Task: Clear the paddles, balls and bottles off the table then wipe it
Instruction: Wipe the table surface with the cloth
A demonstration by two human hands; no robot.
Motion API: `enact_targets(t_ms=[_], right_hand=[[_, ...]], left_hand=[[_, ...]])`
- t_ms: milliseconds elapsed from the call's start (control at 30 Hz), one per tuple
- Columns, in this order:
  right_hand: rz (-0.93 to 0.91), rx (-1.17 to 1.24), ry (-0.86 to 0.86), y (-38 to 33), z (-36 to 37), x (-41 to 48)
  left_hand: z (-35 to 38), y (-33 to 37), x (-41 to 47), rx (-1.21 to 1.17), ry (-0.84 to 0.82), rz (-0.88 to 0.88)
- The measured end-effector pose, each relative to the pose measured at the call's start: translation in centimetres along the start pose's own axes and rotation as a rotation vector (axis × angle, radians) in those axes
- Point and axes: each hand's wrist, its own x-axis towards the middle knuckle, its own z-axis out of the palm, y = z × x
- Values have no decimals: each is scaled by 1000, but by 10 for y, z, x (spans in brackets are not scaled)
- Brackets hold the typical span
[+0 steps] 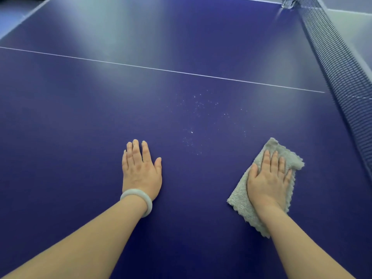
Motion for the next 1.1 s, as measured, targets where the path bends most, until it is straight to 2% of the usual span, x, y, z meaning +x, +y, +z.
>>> enact_targets(t_ms=[200, 300, 367, 467, 533, 567, 700, 833, 900, 1000, 1033, 1100], right_hand=[[160, 4, -27, -14, -7, 34], [159, 14, -46, -30, -9, 66], [63, 27, -70, -48, -8, 81], [-277, 22, -122, -65, -5, 74], [-457, 19, -144, -50, -7, 65], [-466, 31, -153, -37, -9, 67], [-156, 43, -123, -4, -17, 110], [69, 90, -74, -55, -16, 154], [-43, 117, -98, -90, -12, 153], [-489, 71, -140, -111, -6, 116], [-585, 53, -148, -104, -7, 105], [-586, 31, -145, -74, -10, 104]], left_hand=[[2, 0, 2, -2, 34, -10], [0, 0, 2, 4, 30, -20], [0, 1, 2, 6, 26, -21], [-1, 2, 2, 22, 19, -28], [-2, 2, 2, 22, 24, -29], [-3, 3, 2, 20, 23, -27], [-3, 3, 2, 9, 23, -29], [0, 3, 3, 7, 6, -39], [1, 3, 4, 2, 10, -37], [1, 3, 4, 13, 9, -34], [1, 3, 4, 17, 12, -34], [0, 4, 4, 13, 16, -35]])
